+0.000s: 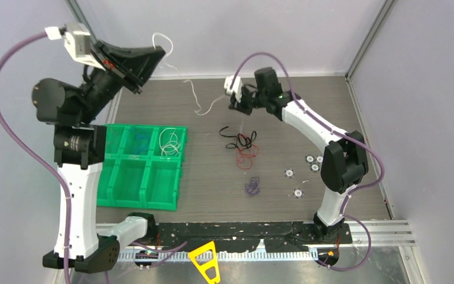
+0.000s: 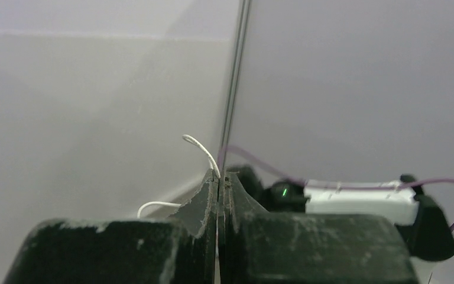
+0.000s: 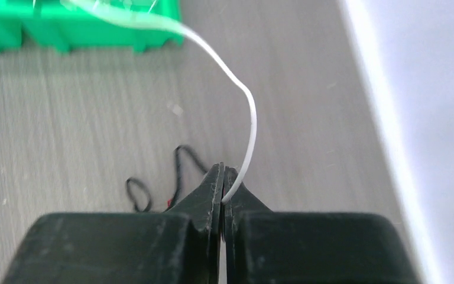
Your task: Untangle the cables
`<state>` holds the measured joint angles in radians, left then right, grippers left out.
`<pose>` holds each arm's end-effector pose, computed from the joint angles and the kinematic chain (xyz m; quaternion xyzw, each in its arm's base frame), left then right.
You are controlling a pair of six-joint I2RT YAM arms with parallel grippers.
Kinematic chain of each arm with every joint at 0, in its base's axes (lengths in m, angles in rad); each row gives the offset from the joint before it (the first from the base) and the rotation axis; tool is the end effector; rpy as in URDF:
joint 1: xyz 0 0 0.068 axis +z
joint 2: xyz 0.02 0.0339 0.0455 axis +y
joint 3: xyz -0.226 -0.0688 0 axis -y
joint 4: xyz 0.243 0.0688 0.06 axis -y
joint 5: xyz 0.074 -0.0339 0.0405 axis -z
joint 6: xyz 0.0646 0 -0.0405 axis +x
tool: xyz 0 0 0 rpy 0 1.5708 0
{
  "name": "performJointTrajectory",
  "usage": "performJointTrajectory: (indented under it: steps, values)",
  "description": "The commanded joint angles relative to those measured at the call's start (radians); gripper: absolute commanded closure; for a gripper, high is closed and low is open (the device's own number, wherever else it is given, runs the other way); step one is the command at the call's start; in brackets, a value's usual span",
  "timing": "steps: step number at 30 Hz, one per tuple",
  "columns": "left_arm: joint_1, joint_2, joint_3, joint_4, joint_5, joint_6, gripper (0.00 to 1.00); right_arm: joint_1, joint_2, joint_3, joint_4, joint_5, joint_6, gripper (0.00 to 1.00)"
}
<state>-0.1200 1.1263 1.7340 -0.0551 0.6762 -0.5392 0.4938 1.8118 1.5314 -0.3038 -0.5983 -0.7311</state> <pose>0.1877 -0.0634 0.5708 0.1876 0.5100 -0.4196 0.7271 0.3617 0.2360 0.2531 -0.5980 0.6085 0.2042 0.4800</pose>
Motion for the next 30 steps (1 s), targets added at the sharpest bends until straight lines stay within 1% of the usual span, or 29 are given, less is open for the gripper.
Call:
performJointTrajectory:
  steps: [1,5,9,11,13,17,19,22,24,26,30]
  values:
    - [0.016,-0.049,-0.226,-0.072,-0.020,0.109,1.00,-0.034,-0.205,0.226,-0.007,-0.072,0.231,0.95]
    - [0.017,-0.078,-0.382,-0.042,0.034,0.131,1.00,-0.038,-0.328,0.218,0.003,-0.100,0.322,0.95]
    - [0.012,-0.101,-0.511,0.071,0.151,0.129,1.00,-0.038,-0.387,0.112,0.004,-0.116,0.373,0.95]
    - [-0.002,-0.112,-0.557,0.124,0.214,0.125,1.00,-0.036,-0.401,0.053,0.010,-0.149,0.414,0.95]
    - [-0.035,-0.122,-0.585,0.131,0.262,0.145,1.00,-0.030,-0.408,0.007,0.009,-0.186,0.460,0.95]
    - [-0.136,-0.145,-0.616,0.089,0.311,0.233,1.00,-0.001,-0.429,-0.066,0.008,-0.249,0.520,0.94]
    - [-0.182,-0.150,-0.626,0.062,0.313,0.273,1.00,0.025,-0.445,-0.097,-0.012,-0.269,0.497,0.95]
    - [-0.225,-0.146,-0.634,0.017,0.314,0.347,1.00,0.077,-0.461,-0.108,-0.125,-0.274,0.382,0.95]
    - [-0.239,-0.142,-0.632,-0.014,0.303,0.378,1.00,0.103,-0.467,-0.110,-0.179,-0.273,0.332,0.95]
    - [-0.247,-0.131,-0.633,-0.026,0.298,0.391,1.00,0.124,-0.475,-0.112,-0.209,-0.278,0.299,0.95]
    - [-0.263,-0.120,-0.632,-0.071,0.272,0.442,0.98,0.149,-0.481,-0.107,-0.231,-0.284,0.286,0.95]
